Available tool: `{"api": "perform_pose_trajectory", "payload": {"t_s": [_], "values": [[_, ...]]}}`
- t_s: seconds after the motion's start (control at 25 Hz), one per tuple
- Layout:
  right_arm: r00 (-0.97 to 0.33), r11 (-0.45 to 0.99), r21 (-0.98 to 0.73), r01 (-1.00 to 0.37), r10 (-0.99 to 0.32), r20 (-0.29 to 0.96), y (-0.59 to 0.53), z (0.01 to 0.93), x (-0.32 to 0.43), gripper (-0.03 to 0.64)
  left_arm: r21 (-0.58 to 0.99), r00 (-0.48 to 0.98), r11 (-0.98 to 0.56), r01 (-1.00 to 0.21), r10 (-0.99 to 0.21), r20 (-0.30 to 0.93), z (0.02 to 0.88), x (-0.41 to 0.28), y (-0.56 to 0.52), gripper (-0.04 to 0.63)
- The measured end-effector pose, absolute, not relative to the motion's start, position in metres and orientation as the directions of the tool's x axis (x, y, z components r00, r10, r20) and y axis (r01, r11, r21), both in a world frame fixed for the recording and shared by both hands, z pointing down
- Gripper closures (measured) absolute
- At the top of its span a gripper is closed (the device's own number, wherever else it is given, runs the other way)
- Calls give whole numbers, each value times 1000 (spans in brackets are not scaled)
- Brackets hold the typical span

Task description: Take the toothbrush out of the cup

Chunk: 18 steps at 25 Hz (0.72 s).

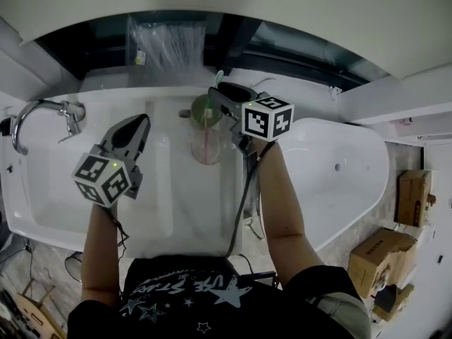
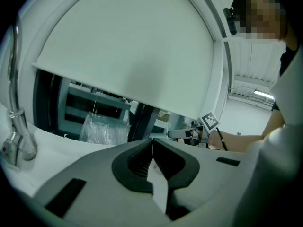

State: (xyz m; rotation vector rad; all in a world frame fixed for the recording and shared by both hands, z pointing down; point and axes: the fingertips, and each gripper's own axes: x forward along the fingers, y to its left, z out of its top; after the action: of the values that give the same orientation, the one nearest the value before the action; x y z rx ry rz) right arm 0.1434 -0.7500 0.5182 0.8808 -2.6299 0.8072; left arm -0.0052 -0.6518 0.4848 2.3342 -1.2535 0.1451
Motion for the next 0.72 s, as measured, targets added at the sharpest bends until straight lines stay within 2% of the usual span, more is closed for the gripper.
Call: {"api": "perform_pose_trajectory", "payload": {"t_s": [0.32, 0.48, 0.72], "values": [[-799, 675, -431, -598, -463, 383, -755, 523, 135, 491, 376, 554, -433, -819, -766, 325, 494, -13, -651, 586], [-790, 675, -415, -610, -477, 385, -757, 523, 135, 563, 377, 546, -424, -824, -771, 328, 497, -16, -648, 586], [-801, 676, -429, -598, -485, 352, -754, 513, 137, 599, 376, 538, -417, -828, -780, 320, 494, -21, -645, 586]]}}
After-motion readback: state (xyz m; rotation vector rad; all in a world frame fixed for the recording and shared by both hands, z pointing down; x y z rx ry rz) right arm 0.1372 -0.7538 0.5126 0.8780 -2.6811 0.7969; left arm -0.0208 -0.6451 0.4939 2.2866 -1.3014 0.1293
